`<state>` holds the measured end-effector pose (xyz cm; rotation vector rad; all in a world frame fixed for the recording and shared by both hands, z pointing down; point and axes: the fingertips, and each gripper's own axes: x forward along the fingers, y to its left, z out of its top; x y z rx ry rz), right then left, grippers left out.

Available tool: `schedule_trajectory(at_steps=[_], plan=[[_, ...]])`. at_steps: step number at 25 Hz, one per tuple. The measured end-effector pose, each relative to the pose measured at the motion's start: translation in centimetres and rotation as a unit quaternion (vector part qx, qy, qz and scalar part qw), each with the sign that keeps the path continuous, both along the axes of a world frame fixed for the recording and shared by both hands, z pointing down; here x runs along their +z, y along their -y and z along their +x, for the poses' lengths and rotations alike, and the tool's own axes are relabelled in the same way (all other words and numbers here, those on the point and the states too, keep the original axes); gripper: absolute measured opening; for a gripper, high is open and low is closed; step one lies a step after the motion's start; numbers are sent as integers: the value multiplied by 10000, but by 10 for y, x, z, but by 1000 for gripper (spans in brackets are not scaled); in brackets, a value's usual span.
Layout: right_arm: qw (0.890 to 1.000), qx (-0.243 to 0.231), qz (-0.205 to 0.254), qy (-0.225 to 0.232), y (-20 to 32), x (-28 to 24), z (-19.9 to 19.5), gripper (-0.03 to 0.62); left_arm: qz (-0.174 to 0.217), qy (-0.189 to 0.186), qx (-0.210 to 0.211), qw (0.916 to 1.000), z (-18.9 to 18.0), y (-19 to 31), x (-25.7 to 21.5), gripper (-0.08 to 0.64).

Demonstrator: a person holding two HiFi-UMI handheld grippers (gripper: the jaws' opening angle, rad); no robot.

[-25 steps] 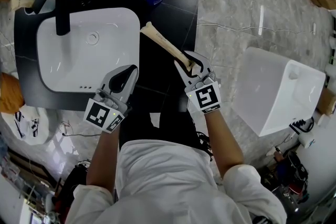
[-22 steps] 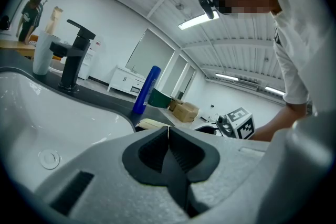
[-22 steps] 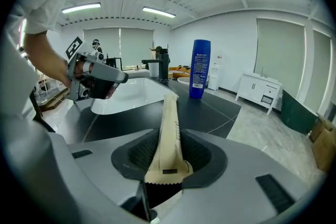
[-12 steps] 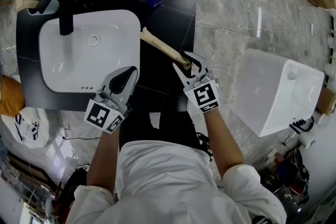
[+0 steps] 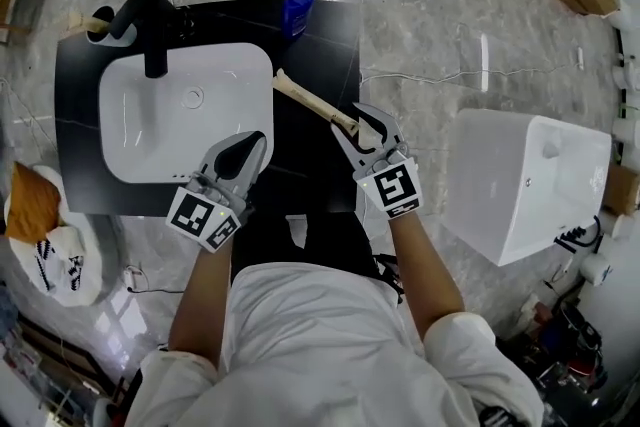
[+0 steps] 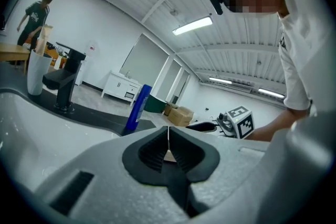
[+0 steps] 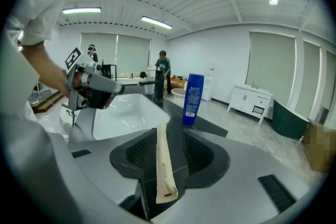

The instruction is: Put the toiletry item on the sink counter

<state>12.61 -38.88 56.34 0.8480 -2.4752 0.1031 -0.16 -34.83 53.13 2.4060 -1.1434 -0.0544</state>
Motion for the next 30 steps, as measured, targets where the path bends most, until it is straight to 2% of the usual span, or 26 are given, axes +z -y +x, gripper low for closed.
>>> schedule_trajectory(at_steps=[5,9,17,25,30], plan=[[9969,60,566,537,-9,-82,-19,130,380,84,168,9991,-9,-5,-50,21],[9873,323,819,1323,-16,-150,-27,89,721,209,219,9969,-26,-2,-94,23],[9683,699,1520,1855,-61,-250,-7,37,1327,492,258,9896,-56,-32,-165,21],[9530,1009,1872,2159,-109,-298,39,20,1668,326,256,9851,-64,-61,-210,21],[9521,1041,1868,2185,-135,-296,63,18,1830,363,289,9820,-45,-85,-227,21]])
